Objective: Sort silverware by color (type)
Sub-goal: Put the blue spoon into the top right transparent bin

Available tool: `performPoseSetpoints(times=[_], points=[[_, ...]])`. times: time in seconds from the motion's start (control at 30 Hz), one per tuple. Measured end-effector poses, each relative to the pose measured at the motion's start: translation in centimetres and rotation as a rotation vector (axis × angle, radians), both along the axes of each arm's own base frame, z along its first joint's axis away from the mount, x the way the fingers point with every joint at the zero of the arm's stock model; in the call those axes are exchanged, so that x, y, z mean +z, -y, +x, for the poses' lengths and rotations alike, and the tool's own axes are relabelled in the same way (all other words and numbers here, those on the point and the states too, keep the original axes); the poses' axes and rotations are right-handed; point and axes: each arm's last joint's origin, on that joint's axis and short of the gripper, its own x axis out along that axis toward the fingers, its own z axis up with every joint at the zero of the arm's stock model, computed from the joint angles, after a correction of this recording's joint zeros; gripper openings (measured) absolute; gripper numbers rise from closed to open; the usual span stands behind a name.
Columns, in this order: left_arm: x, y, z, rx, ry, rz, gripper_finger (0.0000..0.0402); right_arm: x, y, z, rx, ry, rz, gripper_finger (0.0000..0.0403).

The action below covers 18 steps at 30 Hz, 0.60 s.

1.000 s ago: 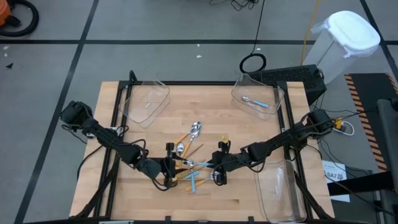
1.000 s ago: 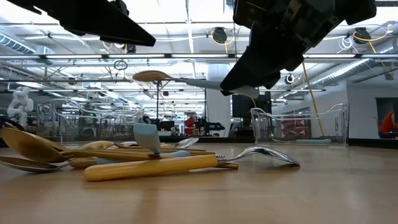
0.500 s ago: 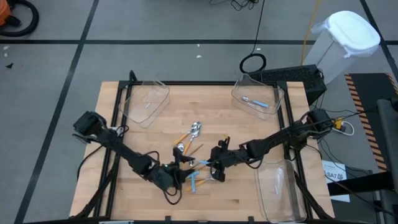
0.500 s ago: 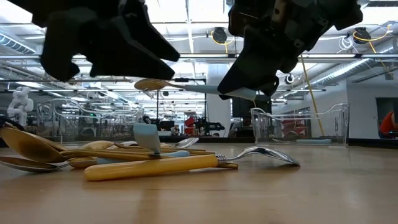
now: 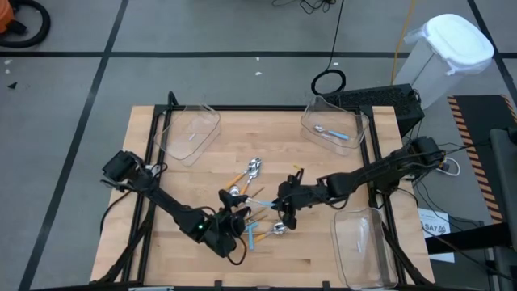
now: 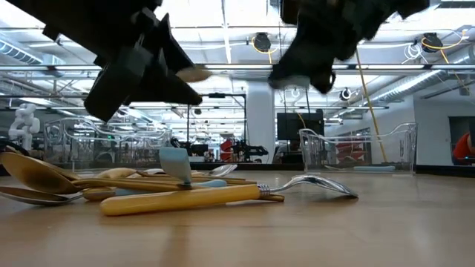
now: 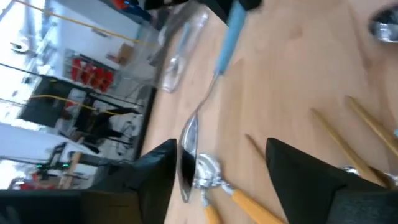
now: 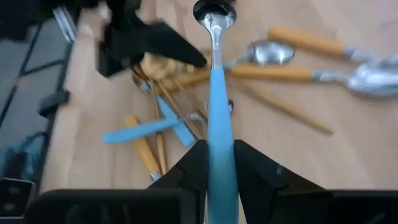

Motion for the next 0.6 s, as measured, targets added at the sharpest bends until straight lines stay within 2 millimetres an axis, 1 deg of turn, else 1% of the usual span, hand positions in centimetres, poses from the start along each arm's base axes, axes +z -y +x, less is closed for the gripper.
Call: performPoseSetpoints(times=[0.03,0.13,0.27,0.47,0.6], points=[[0.2,0.1,-0.1,0.004,0.01,0.01,0.0229,0.6,-0.1,-0.3,0.001,0.016,-0.006,0.0059],[0.6,0.5,-0.3,0.023,0.057,0.034,0.0207,1.6,-0.4,-1.1,-0.003,0.031,-0.027,0.0059],[1.4,1.0,-0.5,0.03,0.103,0.069,0.0188,2.0,-1.2,-1.6,0.025,0.04,-0.027,0.0059],[2.1,1.6,-0.1,0.019,0.151,0.077,0.0184,2.0,-2.1,-1.9,0.02,0.053,-0.053,0.0059],[2.2,1.6,-0.1,0.013,0.153,0.082,0.0184,2.1,-2.7,-2.0,0.037,0.071,-0.047,0.0059]])
